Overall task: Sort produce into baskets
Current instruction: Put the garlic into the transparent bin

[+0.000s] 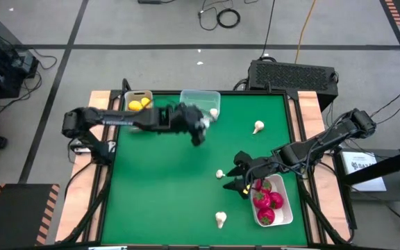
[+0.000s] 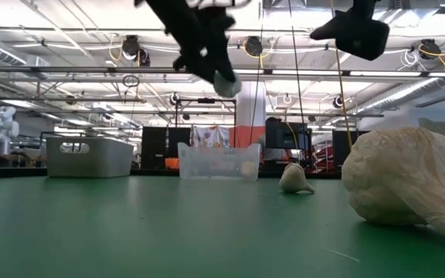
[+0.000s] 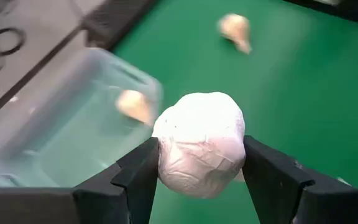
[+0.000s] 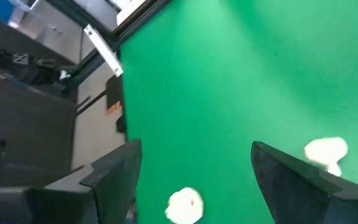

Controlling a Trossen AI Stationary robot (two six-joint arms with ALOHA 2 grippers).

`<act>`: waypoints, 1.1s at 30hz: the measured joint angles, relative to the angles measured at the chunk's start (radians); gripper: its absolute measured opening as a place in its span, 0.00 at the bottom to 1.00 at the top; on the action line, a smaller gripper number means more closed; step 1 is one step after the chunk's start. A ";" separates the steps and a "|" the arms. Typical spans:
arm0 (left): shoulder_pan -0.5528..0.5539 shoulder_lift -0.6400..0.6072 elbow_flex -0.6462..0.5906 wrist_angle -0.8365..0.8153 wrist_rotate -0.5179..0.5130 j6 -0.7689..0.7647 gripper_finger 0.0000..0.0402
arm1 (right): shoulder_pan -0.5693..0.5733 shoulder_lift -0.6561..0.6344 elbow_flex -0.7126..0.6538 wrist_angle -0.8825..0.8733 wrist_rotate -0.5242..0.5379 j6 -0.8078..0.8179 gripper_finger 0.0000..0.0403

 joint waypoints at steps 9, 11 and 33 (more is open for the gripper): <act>0.236 0.086 0.000 0.014 0.100 -0.054 0.53 | -0.067 0.000 0.000 -0.004 0.061 -0.215 0.73; 0.266 0.108 0.000 0.034 0.105 -0.062 0.53 | -0.098 -0.007 0.000 -0.009 0.022 -0.274 0.73; 0.381 0.224 0.000 0.102 0.197 0.069 0.66 | -0.245 -0.032 0.000 -0.054 0.068 -0.021 0.73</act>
